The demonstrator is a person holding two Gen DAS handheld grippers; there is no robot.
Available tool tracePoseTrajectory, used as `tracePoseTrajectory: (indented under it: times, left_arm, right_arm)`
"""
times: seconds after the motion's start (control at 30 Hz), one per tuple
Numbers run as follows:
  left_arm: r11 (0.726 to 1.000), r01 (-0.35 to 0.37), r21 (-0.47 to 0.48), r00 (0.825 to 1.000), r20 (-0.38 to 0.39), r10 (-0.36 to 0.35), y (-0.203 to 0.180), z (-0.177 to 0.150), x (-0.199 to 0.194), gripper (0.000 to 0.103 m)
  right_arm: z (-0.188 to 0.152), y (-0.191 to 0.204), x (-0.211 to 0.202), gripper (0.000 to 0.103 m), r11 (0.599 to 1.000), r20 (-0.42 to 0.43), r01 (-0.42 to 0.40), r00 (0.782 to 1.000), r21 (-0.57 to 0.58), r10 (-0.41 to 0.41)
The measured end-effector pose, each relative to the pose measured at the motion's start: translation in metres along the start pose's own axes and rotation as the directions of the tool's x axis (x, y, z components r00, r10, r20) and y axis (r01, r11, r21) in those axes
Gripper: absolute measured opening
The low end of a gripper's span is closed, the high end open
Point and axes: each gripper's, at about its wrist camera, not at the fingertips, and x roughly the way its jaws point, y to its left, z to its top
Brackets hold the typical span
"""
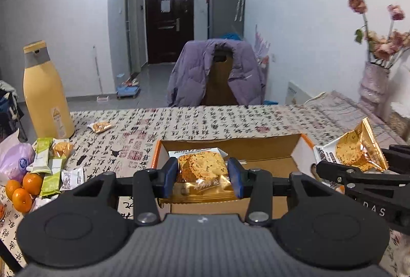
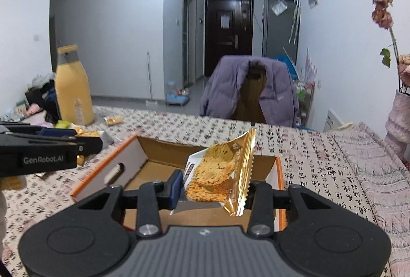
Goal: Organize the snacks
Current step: 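Carry both cookie packets over the cardboard box and open both grippers, then withdraw both tools from the box back toward the snack pile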
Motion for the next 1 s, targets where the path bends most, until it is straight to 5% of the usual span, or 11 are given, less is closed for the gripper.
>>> tracePoseTrajectory:
  times: [0.33, 0.7, 0.77, 0.9, 1.0]
  left_arm:
    - [0.997, -0.065, -0.03, 0.988, -0.145, 0.06, 0.009, -0.015, 0.071, 0.044]
    - [0.996, -0.062, -0.058, 0.977, -0.207, 0.049, 0.018, -0.03, 0.09, 0.05]
    - [0.997, -0.059, -0.058, 0.98, -0.193, 0.047, 0.02, -0.03, 0.086, 0.066]
    - [0.997, -0.056, -0.054, 0.988, -0.15, 0.047, 0.021, -0.028, 0.076, 0.097]
    - [0.996, -0.053, -0.065, 0.993, -0.112, 0.046, 0.023, -0.029, 0.069, 0.103]
  right_arm:
    - [0.002, -0.006, 0.077, 0.038, 0.997, -0.194, 0.069, 0.978, -0.027, -0.073]
    - [-0.011, -0.008, 0.112, 0.041, 0.994, -0.315, 0.094, 0.943, -0.058, -0.108]
    - [-0.011, -0.01, 0.111, 0.051, 0.994, -0.311, 0.095, 0.944, -0.049, -0.106]
    - [-0.008, -0.016, 0.105, 0.096, 0.993, -0.285, 0.109, 0.952, -0.036, -0.115]
    - [-0.006, -0.02, 0.095, 0.099, 0.993, -0.242, 0.114, 0.963, -0.026, -0.117]
